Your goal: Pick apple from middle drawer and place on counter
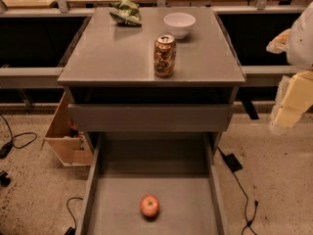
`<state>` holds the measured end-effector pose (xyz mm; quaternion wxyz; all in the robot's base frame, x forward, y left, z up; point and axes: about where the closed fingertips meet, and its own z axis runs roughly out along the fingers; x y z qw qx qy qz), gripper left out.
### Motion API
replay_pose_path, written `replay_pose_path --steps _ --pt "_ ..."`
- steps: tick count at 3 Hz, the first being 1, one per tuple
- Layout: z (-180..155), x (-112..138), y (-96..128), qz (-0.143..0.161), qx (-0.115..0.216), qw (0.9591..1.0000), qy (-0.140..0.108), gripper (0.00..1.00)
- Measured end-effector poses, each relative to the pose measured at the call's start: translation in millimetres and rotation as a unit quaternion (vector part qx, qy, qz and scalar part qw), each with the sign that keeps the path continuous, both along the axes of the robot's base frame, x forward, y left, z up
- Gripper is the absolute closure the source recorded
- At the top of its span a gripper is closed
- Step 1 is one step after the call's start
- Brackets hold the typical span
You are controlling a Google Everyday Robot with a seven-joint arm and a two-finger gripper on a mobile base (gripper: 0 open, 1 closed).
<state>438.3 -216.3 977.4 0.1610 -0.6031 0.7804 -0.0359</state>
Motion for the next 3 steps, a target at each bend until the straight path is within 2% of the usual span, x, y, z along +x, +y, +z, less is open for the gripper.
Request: replay_pose_path --steps 1,2,3 --pt "0 0 0 0.000 0.000 1.0000 0.000 0.00" --pt "0 2 -2 -0.012 0.010 0.9998 -0.011 0.00" --pt "-50 9 7 -0.019 0.063 0.9978 0.010 0.00"
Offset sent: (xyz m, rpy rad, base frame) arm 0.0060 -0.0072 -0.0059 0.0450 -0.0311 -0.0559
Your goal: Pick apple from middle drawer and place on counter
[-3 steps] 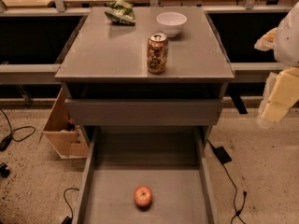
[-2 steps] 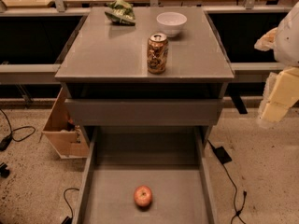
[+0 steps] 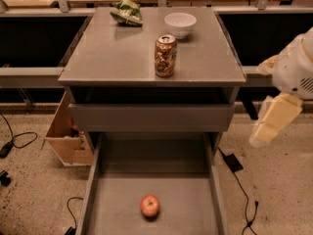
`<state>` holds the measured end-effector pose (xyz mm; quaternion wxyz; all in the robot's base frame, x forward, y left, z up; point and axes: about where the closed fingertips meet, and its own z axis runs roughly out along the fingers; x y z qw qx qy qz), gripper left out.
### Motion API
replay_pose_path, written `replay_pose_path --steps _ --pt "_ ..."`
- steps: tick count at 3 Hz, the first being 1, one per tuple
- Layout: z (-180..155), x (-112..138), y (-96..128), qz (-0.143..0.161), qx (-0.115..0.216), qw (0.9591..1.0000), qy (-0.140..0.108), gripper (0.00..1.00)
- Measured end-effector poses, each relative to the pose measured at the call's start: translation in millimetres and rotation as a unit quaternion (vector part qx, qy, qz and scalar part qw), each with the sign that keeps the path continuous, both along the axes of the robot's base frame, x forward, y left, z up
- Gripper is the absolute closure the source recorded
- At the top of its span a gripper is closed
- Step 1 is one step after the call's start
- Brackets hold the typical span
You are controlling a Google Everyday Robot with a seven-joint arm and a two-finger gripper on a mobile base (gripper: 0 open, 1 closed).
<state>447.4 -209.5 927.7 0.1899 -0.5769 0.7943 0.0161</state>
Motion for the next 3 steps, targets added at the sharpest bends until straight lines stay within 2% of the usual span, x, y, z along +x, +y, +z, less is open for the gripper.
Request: replay_pose_path --steps 1,2,3 --pt "-87 4 28 -0.011 0.093 0.9949 0.039 0.00" --pt "-160 18 56 -0.027 0.170 0.9836 0.054 0.00" --pt "-206 42 77 -0.048 0.233 0.9707 0.035 0.00"
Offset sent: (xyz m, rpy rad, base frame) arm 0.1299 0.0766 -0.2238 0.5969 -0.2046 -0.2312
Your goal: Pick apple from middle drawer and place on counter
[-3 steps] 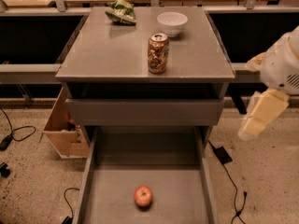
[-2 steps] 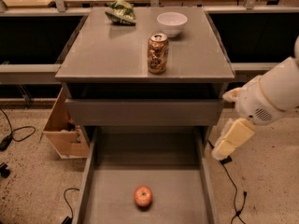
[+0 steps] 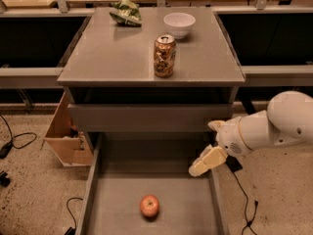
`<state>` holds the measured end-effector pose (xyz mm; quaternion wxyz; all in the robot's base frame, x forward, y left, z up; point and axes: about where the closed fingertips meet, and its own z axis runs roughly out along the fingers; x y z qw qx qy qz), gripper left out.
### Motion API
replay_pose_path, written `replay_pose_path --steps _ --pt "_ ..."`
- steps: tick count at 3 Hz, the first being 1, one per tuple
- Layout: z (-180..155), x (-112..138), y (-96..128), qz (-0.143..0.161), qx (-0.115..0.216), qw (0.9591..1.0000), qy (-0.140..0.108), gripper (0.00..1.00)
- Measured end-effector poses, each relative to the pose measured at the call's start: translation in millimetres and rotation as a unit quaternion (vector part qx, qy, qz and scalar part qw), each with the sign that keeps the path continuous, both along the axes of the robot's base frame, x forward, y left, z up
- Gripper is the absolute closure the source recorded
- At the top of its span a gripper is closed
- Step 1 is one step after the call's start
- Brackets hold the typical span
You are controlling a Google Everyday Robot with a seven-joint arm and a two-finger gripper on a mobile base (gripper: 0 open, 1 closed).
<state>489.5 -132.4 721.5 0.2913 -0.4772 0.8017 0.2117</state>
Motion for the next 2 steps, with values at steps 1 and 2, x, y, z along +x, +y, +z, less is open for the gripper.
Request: replay_pose_path --steps 1,2 --pt "-2.8 24.7 0.1 -0.029 0.009 0.9990 -0.032 0.00" --pt "-2.9 24.7 0.1 -0.029 0.009 0.9990 -0.032 0.00"
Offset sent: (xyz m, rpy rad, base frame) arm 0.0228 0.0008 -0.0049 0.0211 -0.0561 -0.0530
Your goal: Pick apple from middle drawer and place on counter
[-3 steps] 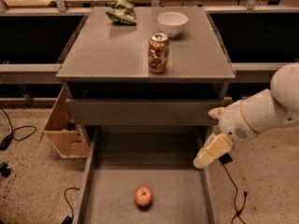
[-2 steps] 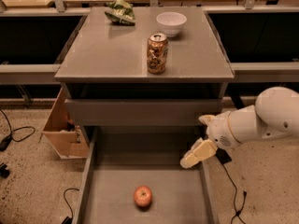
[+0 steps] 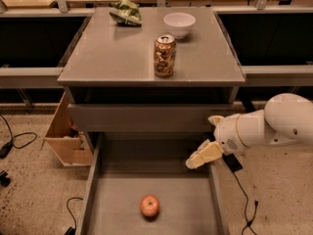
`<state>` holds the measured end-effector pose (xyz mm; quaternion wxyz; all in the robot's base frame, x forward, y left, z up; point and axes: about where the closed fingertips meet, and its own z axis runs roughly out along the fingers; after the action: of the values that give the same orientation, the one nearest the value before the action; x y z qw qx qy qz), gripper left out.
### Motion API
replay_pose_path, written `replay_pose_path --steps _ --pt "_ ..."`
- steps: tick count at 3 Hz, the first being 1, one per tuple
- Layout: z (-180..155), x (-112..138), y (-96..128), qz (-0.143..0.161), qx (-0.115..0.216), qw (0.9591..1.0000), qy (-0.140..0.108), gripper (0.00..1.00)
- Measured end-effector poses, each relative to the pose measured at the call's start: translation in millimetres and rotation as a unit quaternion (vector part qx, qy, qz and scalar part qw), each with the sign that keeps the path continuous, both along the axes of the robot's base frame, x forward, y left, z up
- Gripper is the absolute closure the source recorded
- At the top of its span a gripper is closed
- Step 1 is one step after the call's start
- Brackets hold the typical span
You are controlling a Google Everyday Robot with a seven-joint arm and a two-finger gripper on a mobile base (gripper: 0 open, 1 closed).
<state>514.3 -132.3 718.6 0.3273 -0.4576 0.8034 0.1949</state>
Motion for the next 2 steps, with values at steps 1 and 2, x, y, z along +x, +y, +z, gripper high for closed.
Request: replay_pose_path --steps 1,2 --pt "-71 -10 10 0.018 0.005 0.9997 -0.014 0.00" --pt "-146 -20 22 0.051 0.020 0.9980 -0.033 0.00"
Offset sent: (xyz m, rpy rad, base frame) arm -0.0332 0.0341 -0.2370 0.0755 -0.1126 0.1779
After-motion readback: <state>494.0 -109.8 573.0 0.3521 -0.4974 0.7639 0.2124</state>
